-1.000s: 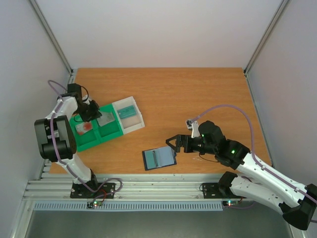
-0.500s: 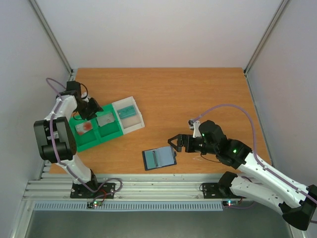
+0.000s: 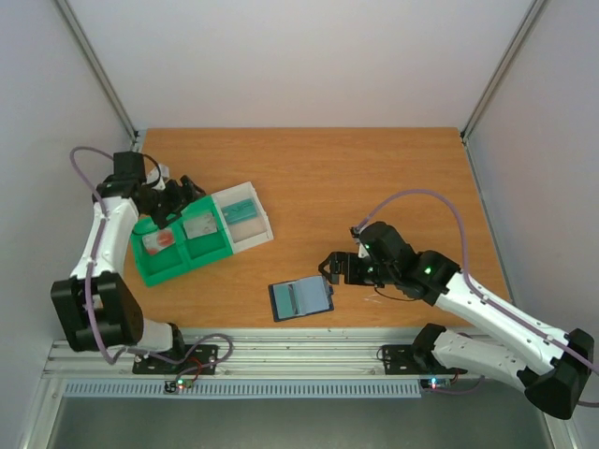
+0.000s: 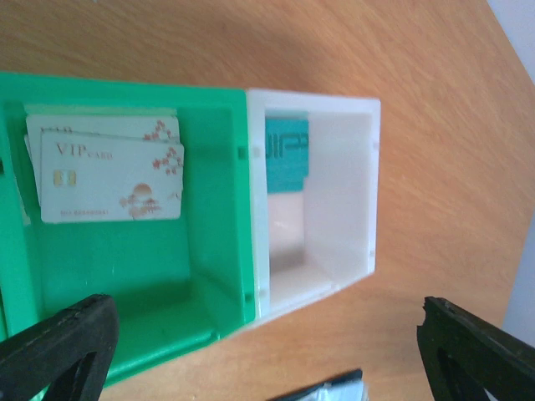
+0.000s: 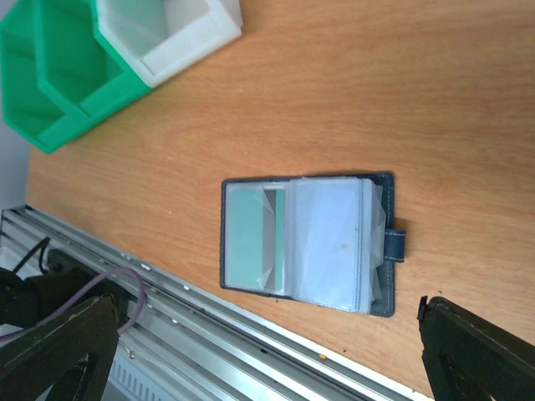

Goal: Take the credit cards out of the card holder

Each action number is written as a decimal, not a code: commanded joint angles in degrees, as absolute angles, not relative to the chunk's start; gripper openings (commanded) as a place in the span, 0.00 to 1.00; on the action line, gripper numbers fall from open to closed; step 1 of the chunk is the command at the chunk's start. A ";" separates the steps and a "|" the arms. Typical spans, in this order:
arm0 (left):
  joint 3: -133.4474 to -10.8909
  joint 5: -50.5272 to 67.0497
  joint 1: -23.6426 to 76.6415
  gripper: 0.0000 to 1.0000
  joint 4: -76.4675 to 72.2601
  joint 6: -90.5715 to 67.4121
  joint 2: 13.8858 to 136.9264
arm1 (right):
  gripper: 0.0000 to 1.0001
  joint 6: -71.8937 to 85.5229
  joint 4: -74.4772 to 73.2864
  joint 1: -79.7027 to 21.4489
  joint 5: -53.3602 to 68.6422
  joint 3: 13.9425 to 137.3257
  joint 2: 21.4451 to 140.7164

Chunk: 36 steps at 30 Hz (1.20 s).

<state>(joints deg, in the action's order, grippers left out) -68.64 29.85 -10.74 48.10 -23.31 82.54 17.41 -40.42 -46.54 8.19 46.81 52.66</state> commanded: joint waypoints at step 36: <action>-38.93 33.81 18.00 0.70 36.85 -36.48 53.86 | 0.21 21.55 -19.38 -57.29 12.30 48.87 91.29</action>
<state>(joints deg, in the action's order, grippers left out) -41.76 35.03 16.03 42.87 -32.51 55.22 21.80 -20.80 -56.64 13.43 47.22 88.82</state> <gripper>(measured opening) 0.727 0.217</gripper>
